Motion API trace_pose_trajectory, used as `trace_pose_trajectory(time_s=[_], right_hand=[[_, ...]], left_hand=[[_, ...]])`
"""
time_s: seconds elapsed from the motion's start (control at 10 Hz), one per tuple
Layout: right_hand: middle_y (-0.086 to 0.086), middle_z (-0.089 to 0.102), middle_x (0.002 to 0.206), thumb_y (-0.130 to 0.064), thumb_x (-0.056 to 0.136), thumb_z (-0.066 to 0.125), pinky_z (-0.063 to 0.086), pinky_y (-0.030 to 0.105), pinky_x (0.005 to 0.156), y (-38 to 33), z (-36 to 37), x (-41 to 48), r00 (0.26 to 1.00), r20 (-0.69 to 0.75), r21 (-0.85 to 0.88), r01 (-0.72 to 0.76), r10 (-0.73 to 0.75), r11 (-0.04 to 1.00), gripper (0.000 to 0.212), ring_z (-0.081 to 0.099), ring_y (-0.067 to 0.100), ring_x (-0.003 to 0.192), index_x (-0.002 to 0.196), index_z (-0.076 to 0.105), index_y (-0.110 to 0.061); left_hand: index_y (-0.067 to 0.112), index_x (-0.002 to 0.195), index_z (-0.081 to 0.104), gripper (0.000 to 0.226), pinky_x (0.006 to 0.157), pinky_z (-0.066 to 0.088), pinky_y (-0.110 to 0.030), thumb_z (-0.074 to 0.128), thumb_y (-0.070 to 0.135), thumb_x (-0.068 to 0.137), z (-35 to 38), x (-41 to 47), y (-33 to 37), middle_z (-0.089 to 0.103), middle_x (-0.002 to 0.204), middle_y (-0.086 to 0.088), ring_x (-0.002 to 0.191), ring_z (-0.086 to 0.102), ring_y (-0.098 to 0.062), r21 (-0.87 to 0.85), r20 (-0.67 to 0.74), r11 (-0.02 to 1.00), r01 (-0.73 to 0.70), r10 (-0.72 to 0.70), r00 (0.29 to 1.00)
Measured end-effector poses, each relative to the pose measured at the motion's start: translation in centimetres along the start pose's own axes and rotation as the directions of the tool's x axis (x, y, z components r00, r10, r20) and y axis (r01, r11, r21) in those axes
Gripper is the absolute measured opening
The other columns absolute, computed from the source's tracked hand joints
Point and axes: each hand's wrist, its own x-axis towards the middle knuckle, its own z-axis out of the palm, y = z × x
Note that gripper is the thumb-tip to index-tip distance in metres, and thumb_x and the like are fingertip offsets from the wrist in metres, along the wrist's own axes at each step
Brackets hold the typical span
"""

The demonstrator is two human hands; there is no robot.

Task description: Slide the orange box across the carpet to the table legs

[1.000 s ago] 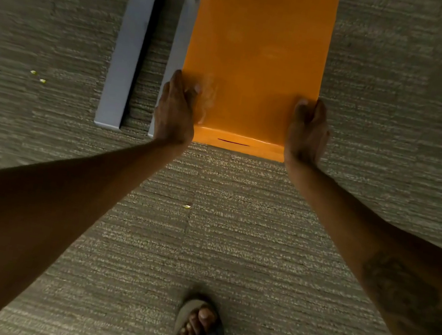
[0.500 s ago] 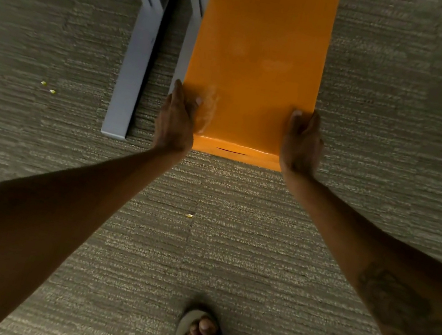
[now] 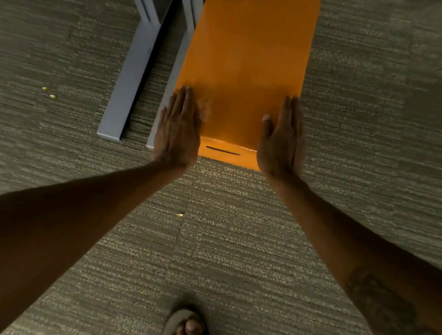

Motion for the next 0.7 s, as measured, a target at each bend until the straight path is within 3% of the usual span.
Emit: trace_pose_trajectory(time_s=[0.3,0.5,0.7], right_hand=[[0.008,0.012,0.165,-0.037,0.106,0.030,0.014,0.041,0.123,2.3,-3.3,-4.4,0.988,0.115,-0.089,0.113,-0.103,0.990,0.058,0.008,0.024,0.153,0.157,0.017,-0.012],[0.010,0.016,0.164,-0.036,0.105,0.031,0.015,0.042,0.123,6.2,-6.2,-7.9,0.987,0.103,-0.101,0.136,-0.126,0.986,0.058,0.012,0.026,0.152,0.156,0.018,-0.012],[0.010,0.020,0.163,-0.038,0.104,0.030,0.015,0.045,0.121,9.5,-10.9,-11.5,0.977,0.119,-0.121,0.192,-0.178,0.974,0.058,0.014,0.027,0.151,0.155,0.019,-0.014]], left_hand=[[0.009,0.160,0.009,0.066,0.127,0.008,-0.041,0.036,0.036,0.106,2.3,-5.0,3.7,0.009,0.169,-0.007,0.157,0.005,-0.026,-0.031,0.037,0.998,-0.055,0.056,0.998],[0.010,0.160,0.010,0.067,0.127,0.006,-0.041,0.033,0.042,0.106,4.0,-10.5,5.9,0.008,0.169,-0.007,0.157,0.002,-0.026,0.025,0.074,0.994,-0.106,0.104,0.992],[0.010,0.160,0.010,0.070,0.126,0.011,-0.041,0.032,0.046,0.105,4.4,-15.1,10.9,0.005,0.169,-0.010,0.157,0.003,-0.027,-0.059,0.076,0.992,-0.111,0.116,0.990]])
